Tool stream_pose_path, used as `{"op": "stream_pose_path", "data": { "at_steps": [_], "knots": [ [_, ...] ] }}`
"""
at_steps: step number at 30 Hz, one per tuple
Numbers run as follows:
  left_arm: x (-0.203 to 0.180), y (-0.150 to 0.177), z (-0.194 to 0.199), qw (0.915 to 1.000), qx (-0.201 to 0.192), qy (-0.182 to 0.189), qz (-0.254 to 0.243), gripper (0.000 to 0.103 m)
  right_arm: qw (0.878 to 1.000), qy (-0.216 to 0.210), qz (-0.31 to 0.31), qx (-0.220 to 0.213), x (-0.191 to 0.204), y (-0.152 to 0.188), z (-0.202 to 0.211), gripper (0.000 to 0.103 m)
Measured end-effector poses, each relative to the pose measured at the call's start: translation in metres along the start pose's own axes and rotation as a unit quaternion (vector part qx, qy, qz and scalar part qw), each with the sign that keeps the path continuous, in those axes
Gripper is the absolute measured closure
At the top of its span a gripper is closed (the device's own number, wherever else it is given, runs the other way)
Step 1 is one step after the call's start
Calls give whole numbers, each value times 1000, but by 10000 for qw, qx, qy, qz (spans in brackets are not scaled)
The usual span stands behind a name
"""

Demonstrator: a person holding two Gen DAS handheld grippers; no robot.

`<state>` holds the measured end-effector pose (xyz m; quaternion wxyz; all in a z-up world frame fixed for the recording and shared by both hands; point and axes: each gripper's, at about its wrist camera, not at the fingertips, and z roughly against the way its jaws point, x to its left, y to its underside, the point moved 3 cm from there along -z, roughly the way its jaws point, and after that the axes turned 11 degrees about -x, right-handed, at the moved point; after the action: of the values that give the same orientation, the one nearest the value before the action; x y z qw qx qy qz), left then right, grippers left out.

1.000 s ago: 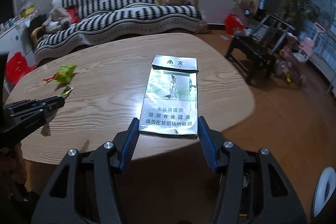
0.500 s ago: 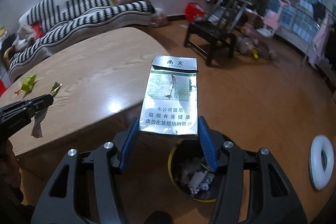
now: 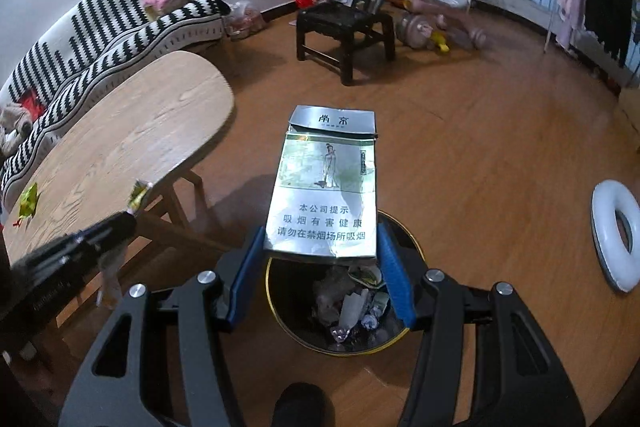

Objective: Collect trash
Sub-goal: 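Carry the wrapper and cigarette pack over the black bin and open both tools, then move both tools back over the popcorn bag and red ribbon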

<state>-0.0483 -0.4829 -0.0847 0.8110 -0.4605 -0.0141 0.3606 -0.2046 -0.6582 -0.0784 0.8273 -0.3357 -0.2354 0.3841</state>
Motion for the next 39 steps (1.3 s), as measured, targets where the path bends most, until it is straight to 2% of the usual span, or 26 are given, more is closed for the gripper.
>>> {"op": "stream_pose_path", "data": {
  "at_steps": [7,12,18,22,32,34,36,39],
  "knots": [
    [-20,16,-37,9984,329,437,173,90,9994,2,-285,196,-18,4,-7,48],
    [-28,25,-65,9972,571,445,202,90,9988,-6,-386,292,-24,5,-12,48],
    [-34,24,-88,9956,685,522,371,90,9983,5,-438,386,-25,7,-17,48],
    [-38,24,-96,9954,705,560,318,90,9982,17,-437,398,-25,6,-19,48],
    [-32,28,-107,9935,770,642,534,89,9973,70,-565,459,-35,9,-26,46],
    [-33,29,-110,9936,788,611,536,78,9970,105,-574,512,-37,11,-29,27],
    [-29,30,-112,9936,760,583,596,50,9973,185,-519,490,-38,11,-29,25],
    [-29,30,-112,9939,744,558,600,42,9971,182,-561,476,-41,11,-29,23]
  ]
}}
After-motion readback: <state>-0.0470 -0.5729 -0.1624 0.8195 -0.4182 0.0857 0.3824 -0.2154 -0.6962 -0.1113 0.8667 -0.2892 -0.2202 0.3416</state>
